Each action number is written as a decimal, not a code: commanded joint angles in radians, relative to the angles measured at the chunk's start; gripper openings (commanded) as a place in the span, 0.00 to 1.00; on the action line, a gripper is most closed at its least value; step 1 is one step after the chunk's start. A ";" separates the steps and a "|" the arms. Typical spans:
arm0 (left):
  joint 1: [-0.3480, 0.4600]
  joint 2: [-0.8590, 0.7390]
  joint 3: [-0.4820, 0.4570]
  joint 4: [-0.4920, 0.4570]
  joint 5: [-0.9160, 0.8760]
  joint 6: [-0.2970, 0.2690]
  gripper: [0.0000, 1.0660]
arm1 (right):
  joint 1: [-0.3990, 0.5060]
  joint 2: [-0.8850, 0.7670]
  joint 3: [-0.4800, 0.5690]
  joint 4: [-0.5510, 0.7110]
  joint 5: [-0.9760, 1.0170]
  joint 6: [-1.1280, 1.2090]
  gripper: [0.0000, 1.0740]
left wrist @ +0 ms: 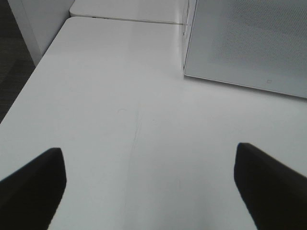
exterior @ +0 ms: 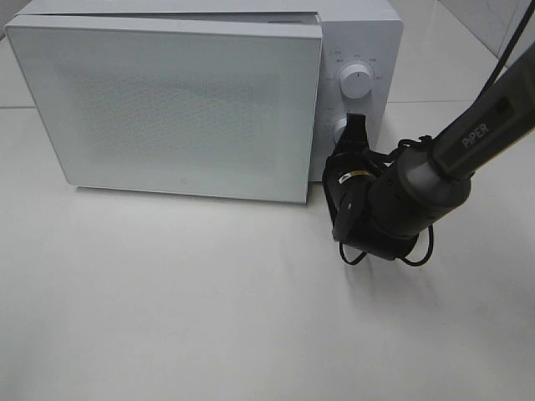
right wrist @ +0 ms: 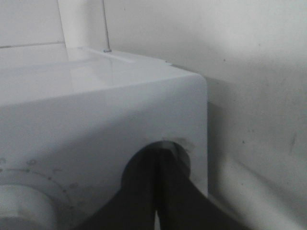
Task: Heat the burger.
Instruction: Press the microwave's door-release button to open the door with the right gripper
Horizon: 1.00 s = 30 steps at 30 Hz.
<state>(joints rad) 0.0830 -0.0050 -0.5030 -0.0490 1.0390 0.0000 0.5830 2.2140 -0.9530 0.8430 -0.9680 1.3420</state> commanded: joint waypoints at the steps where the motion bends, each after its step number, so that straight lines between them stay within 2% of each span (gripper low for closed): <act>1: -0.004 -0.019 0.004 -0.003 -0.002 0.000 0.82 | -0.044 0.021 -0.083 -0.078 -0.110 -0.002 0.00; 14: -0.004 -0.019 0.004 -0.003 -0.002 0.000 0.82 | -0.044 -0.004 -0.082 -0.077 -0.053 -0.032 0.00; 24: -0.004 -0.019 0.004 -0.003 -0.002 0.000 0.82 | -0.042 -0.072 0.008 -0.077 -0.010 -0.031 0.00; 30: -0.004 -0.019 0.004 -0.003 -0.002 0.000 0.82 | -0.042 -0.117 0.056 -0.094 0.101 -0.028 0.00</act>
<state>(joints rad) 0.0830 -0.0050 -0.5030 -0.0490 1.0390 0.0000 0.5490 2.1230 -0.8960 0.7740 -0.8520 1.3180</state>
